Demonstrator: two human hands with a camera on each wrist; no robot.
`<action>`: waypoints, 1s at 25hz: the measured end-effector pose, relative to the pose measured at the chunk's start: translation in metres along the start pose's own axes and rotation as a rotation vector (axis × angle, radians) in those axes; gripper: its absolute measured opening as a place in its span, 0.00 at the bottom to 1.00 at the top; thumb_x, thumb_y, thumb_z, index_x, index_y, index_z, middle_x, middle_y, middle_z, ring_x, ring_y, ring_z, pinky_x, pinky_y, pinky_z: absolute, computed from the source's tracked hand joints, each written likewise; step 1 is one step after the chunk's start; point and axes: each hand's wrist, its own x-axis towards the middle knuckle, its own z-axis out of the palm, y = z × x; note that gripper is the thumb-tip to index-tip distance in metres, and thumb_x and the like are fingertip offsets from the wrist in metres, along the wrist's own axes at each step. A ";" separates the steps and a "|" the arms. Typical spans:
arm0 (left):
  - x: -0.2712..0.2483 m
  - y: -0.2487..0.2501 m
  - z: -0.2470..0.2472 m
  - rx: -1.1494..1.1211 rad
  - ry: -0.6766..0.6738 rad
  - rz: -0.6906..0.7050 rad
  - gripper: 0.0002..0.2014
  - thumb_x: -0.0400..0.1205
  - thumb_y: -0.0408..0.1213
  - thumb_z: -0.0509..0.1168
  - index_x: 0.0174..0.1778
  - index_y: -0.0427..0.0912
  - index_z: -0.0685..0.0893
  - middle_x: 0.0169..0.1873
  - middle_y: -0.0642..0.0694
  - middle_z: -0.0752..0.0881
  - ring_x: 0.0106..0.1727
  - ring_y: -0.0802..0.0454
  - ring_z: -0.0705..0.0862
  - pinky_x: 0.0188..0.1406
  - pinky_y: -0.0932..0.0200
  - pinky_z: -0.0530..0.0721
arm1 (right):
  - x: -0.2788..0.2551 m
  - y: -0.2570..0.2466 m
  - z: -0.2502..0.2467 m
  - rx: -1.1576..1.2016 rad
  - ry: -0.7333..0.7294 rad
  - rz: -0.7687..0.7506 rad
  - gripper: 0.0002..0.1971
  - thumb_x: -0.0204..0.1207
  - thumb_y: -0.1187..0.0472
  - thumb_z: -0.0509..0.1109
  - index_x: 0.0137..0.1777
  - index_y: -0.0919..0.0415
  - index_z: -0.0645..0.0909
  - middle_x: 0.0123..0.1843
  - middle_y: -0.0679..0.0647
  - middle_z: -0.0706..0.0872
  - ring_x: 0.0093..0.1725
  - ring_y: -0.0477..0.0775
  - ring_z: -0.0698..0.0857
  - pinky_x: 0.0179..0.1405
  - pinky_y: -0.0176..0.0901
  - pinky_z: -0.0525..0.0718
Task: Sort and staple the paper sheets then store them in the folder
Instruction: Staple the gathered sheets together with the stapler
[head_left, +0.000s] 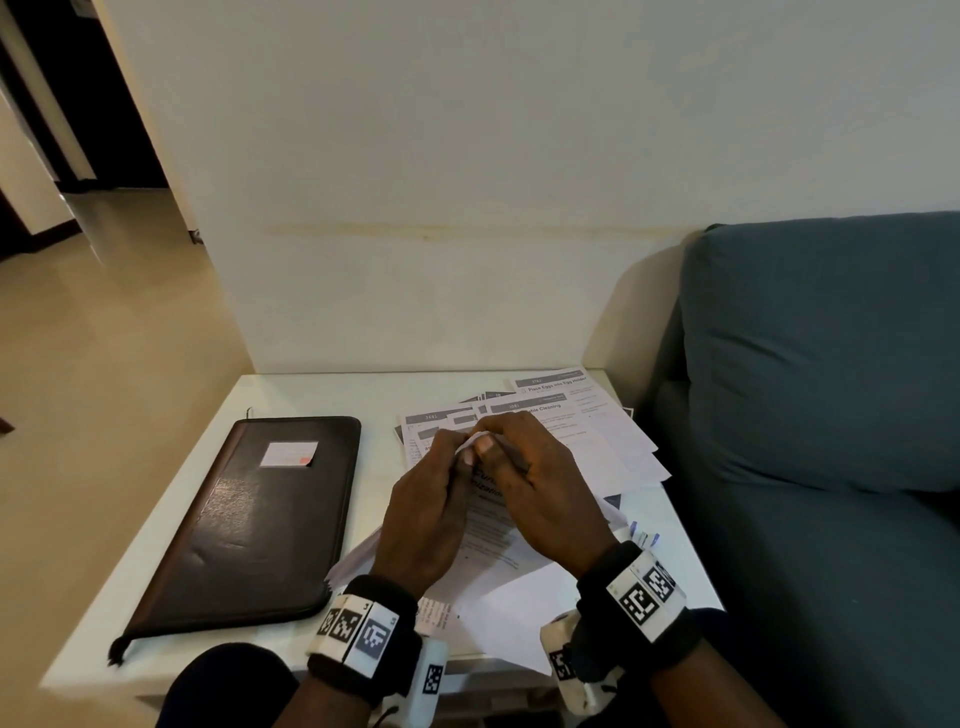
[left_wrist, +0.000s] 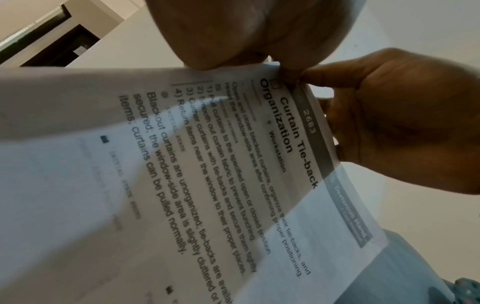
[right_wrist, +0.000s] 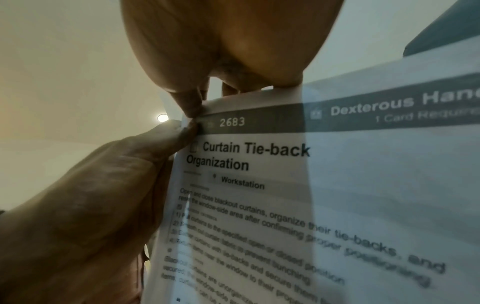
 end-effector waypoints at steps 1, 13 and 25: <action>0.000 0.000 -0.002 0.001 0.014 -0.015 0.17 0.90 0.62 0.47 0.64 0.59 0.74 0.52 0.60 0.86 0.52 0.61 0.87 0.47 0.70 0.83 | -0.001 0.002 -0.002 -0.038 -0.012 0.014 0.11 0.90 0.44 0.57 0.66 0.42 0.77 0.58 0.39 0.85 0.58 0.44 0.85 0.58 0.52 0.85; -0.003 -0.001 -0.002 0.044 -0.056 -0.057 0.07 0.94 0.44 0.54 0.56 0.49 0.76 0.45 0.57 0.85 0.45 0.67 0.84 0.37 0.74 0.76 | -0.024 0.015 0.001 -0.294 -0.034 0.000 0.11 0.92 0.49 0.54 0.53 0.53 0.71 0.40 0.47 0.83 0.35 0.52 0.82 0.35 0.55 0.83; 0.017 -0.023 0.011 0.313 -0.031 0.055 0.14 0.94 0.51 0.50 0.48 0.49 0.73 0.36 0.51 0.83 0.34 0.52 0.82 0.31 0.61 0.72 | -0.025 0.064 -0.019 0.208 0.068 0.508 0.25 0.86 0.32 0.50 0.54 0.48 0.81 0.49 0.47 0.90 0.51 0.51 0.88 0.52 0.51 0.86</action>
